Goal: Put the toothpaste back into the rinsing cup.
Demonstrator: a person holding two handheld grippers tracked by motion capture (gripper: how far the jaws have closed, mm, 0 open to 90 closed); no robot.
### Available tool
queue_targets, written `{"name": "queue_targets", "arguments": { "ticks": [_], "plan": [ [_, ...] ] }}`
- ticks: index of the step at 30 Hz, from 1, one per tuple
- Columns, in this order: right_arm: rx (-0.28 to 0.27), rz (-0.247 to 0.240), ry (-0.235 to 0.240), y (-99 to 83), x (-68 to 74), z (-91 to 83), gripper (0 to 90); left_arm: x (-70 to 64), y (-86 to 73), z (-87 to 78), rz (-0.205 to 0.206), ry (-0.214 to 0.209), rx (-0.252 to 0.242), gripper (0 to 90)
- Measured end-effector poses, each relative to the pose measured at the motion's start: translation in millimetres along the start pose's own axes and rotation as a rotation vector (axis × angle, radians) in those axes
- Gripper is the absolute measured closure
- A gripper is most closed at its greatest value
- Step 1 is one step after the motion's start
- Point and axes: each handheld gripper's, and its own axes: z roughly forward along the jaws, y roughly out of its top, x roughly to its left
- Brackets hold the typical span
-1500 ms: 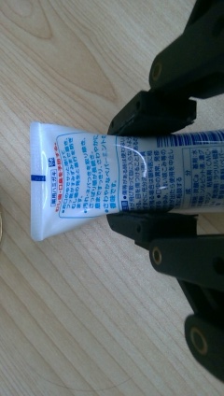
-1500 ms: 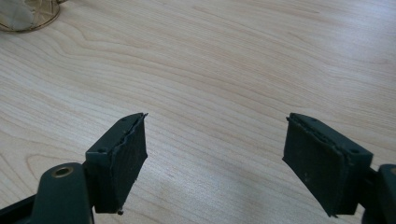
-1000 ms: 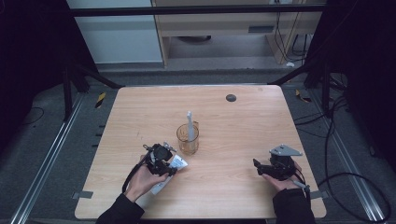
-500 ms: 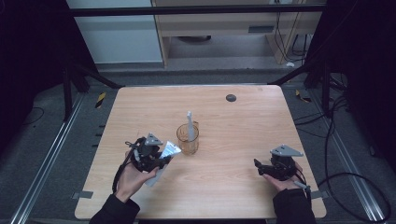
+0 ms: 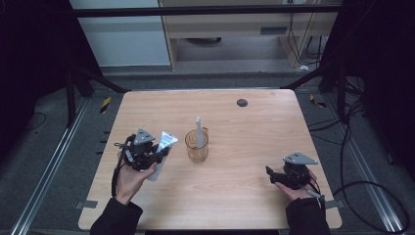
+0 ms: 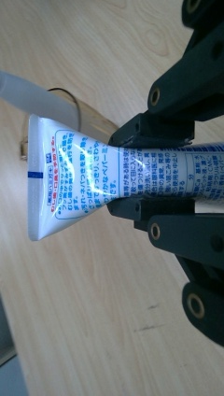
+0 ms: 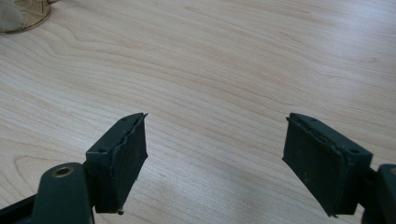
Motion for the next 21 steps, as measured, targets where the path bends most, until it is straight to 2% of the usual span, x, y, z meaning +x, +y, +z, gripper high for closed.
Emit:
{"name": "queue_targets", "arguments": {
  "ticks": [3,12,21],
  "plan": [
    [-0.007,-0.003,-0.002,0.2,0.5,0.1,21.4,-1.2,5.6,-1.1,0.006,0.021,-0.029,69.4],
    [-0.009,-0.004,0.002,0.3,2.2,0.4,21.3,-6.1,17.9,6.3,-0.007,0.037,-0.109,69.3],
    [-0.009,-0.004,0.002,0.1,2.4,1.1,21.3,-6.2,30.4,8.1,-0.045,0.046,-0.218,69.3]
  ]
}}
